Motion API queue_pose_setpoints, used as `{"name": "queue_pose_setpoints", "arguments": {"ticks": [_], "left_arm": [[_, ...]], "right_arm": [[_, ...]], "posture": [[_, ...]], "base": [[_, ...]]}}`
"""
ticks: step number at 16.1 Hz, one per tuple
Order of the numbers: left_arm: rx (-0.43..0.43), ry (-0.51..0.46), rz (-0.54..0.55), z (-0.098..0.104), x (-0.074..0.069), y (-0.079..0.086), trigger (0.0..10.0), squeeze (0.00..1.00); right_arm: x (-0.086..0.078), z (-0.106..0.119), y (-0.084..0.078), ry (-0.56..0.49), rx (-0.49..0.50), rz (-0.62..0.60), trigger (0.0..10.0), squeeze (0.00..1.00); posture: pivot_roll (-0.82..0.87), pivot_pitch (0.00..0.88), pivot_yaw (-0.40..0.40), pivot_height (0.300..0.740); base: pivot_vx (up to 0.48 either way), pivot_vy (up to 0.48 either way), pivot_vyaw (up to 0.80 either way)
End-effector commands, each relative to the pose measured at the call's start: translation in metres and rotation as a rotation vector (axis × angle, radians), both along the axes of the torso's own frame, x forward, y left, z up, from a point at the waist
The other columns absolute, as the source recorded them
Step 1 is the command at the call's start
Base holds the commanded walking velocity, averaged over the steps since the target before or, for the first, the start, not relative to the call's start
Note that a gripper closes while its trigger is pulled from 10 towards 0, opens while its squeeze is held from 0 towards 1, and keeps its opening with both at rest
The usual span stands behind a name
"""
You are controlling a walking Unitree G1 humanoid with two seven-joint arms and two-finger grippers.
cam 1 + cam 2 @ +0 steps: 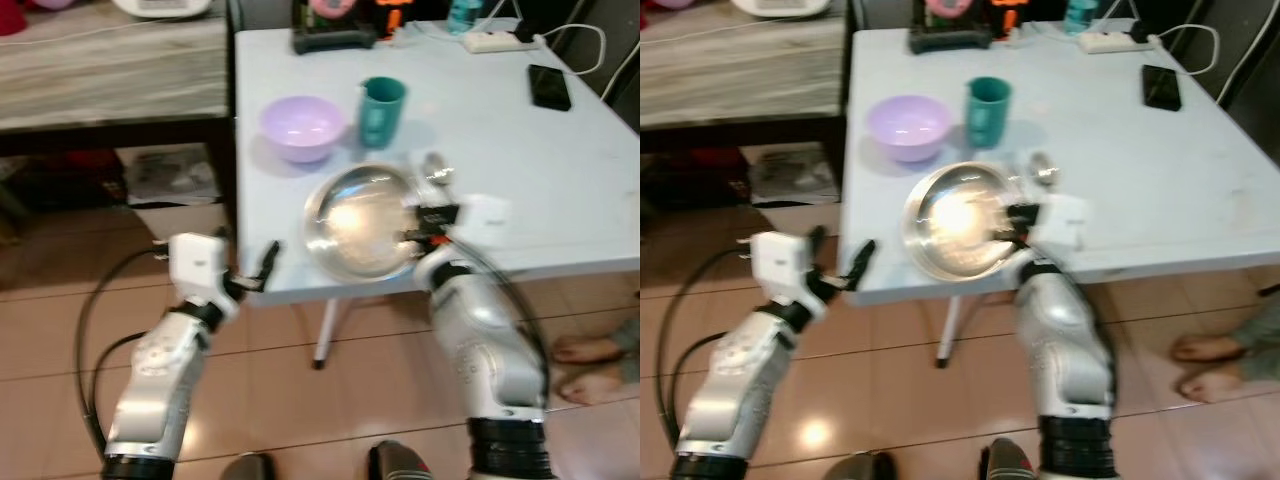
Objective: Setting the table
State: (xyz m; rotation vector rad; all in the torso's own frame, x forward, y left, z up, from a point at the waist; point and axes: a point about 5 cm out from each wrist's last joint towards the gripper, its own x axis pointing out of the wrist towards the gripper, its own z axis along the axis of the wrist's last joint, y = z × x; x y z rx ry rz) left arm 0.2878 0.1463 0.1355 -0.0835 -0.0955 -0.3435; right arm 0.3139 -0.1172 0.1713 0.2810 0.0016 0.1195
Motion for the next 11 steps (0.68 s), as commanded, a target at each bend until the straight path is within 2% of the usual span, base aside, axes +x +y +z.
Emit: {"name": "queue_pose_setpoints", "arguments": {"ticks": [1,11], "left_arm": [[-0.001,0.006,-0.008,-0.0016,-0.0005,-0.0053,10.0,0.0],[0.0,0.007,0.026,-0.003,0.0026,-0.0053,10.0,0.0]], "right_arm": [[-0.0009,0.0045,-0.0066,-0.028,-0.014,-0.013,10.0,0.0],[-0.0006,0.0093,-0.0059,-0.069,-0.039,-0.015,10.0,0.0]], "posture": [[-0.19,0.168,0.026,0.74],[-0.19,0.153,0.023,0.74]], "base": [[0.0,0.48,0.0],[0.0,0.48,0.0]]}}
